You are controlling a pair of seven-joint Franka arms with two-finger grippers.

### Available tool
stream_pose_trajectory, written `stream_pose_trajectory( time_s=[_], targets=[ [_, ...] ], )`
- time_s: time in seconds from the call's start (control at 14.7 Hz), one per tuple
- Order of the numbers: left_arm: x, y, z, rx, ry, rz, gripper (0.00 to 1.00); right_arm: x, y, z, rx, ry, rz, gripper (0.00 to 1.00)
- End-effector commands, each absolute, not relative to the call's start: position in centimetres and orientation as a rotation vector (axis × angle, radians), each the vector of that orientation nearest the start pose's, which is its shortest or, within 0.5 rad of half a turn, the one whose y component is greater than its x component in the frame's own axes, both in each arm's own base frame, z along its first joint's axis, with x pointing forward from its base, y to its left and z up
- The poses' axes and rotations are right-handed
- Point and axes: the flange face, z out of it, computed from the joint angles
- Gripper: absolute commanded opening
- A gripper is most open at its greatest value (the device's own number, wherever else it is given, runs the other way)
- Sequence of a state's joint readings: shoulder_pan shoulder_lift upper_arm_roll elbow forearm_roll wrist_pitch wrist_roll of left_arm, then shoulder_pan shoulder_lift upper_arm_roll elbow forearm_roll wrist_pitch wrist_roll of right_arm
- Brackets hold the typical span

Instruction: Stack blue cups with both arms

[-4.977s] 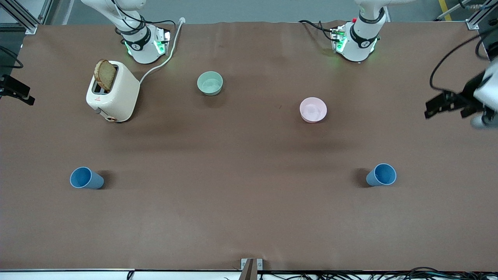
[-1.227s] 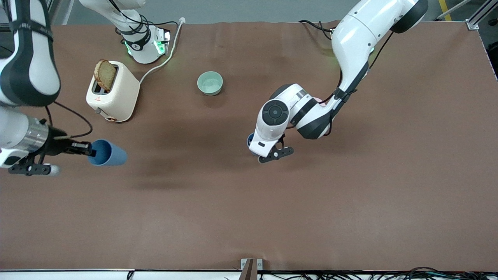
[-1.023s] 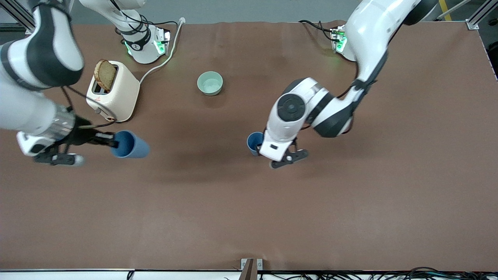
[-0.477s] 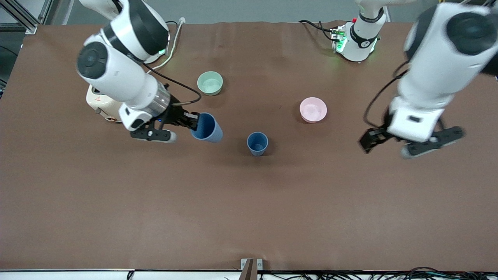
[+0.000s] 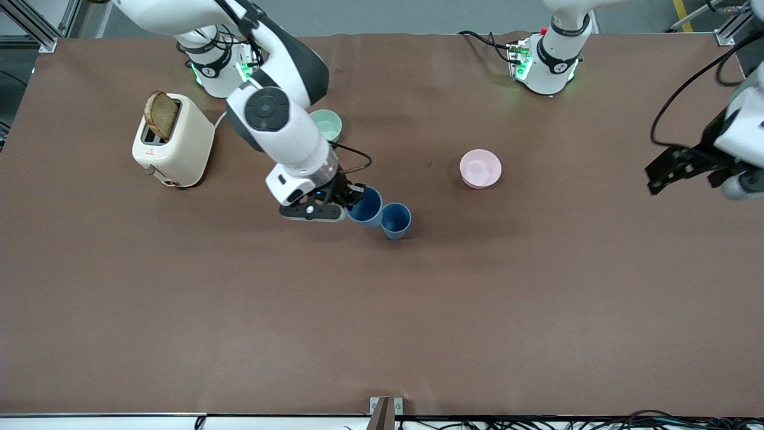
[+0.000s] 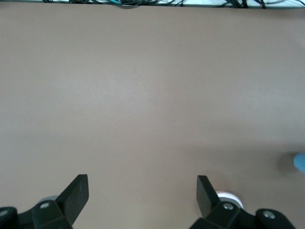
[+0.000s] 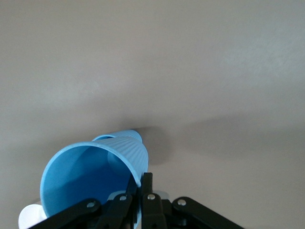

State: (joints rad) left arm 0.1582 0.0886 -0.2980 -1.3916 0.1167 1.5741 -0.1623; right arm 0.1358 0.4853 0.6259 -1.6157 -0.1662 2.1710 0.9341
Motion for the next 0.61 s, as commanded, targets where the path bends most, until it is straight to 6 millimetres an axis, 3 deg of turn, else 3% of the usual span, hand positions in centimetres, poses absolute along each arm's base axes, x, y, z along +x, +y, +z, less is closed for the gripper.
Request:
stream_pose_trajectory(
  time_s=[0.0,0.14,0.34,0.55],
  targets=[
    [55.0,-4.7,68.2,-3.066,0.048,-0.148,1.00,53.2,44.3,40.2,-2.895,0.275,-0.036,0.01],
    [53.9,-4.5,68.8,-3.074,0.068,-0.109,1.00,53.0,45.1,39.5,-2.865,0.265,-0.042,0.01],
    [53.7,-4.9,66.8,-3.103,0.072,-0.012,1.00,52.6,45.9,38.9,-2.854,0.250,-0.039,0.01],
    [53.1,-5.1,66.9,-3.132,0.073,-0.008,1.00,52.0,46.6,37.5,-2.876,0.218,-0.029,0.01]
  ],
)
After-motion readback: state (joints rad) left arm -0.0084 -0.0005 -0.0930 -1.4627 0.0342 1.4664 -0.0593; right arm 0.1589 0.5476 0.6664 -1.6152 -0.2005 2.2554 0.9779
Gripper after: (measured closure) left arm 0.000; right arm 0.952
